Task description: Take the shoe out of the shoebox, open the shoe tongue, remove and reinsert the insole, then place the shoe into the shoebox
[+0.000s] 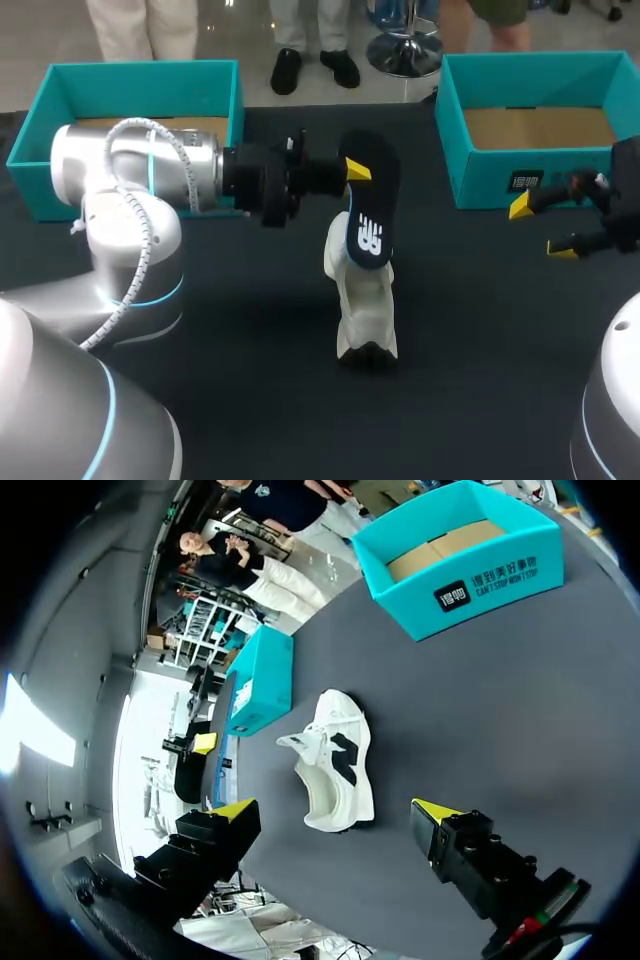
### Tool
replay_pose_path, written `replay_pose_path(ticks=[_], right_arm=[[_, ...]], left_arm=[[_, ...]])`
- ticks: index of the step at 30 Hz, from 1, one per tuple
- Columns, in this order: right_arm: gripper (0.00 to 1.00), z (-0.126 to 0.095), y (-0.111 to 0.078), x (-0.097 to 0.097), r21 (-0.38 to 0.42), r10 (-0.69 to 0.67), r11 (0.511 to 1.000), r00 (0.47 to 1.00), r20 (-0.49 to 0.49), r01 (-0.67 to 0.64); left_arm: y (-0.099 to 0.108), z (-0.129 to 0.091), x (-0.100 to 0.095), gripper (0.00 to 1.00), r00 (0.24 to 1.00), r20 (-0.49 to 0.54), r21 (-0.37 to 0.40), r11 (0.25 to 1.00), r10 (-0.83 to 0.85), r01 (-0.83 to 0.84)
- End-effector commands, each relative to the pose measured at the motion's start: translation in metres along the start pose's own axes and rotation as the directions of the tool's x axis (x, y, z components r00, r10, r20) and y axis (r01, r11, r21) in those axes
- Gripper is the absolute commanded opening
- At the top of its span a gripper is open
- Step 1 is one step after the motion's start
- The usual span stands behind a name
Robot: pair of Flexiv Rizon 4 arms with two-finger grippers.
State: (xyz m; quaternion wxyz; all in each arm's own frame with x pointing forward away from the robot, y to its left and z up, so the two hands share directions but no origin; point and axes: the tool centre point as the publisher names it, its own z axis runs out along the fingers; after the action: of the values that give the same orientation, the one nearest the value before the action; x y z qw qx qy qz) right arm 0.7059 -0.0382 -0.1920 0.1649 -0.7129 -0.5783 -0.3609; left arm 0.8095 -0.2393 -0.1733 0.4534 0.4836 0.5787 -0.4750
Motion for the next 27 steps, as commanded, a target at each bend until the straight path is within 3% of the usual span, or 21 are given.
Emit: replay_pose_path(ticks=[1, 11, 19, 27], right_arm=[[1.0, 0.0, -0.003, -0.006, -0.014, 0.006, 1.0, 1.0, -0.005, -0.006], [1.0, 0.0, -0.001, -0.007, -0.018, 0.026, 0.999, 1.0, -0.012, -0.027], [1.0, 0.0, -0.001, -0.007, -0.018, 0.026, 0.999, 1.0, -0.012, -0.027], [1.0, 0.0, -0.001, -0.007, -0.018, 0.026, 0.999, 1.0, -0.012, -0.027]], left_arm=[[0.001, 0.004, 0.0, 0.0, 1.0, -0.003, -0.005, 1.0, -0.002, 0.002], [0.001, 0.005, -0.003, 0.0, 0.999, 0.005, 0.004, 0.999, -0.039, 0.039], [-0.018, -0.001, -0.012, 0.0, 0.964, 0.006, 0.018, 0.964, -0.265, 0.265], [-0.018, -0.001, -0.012, 0.0, 0.964, 0.006, 0.018, 0.964, -0.265, 0.265]])
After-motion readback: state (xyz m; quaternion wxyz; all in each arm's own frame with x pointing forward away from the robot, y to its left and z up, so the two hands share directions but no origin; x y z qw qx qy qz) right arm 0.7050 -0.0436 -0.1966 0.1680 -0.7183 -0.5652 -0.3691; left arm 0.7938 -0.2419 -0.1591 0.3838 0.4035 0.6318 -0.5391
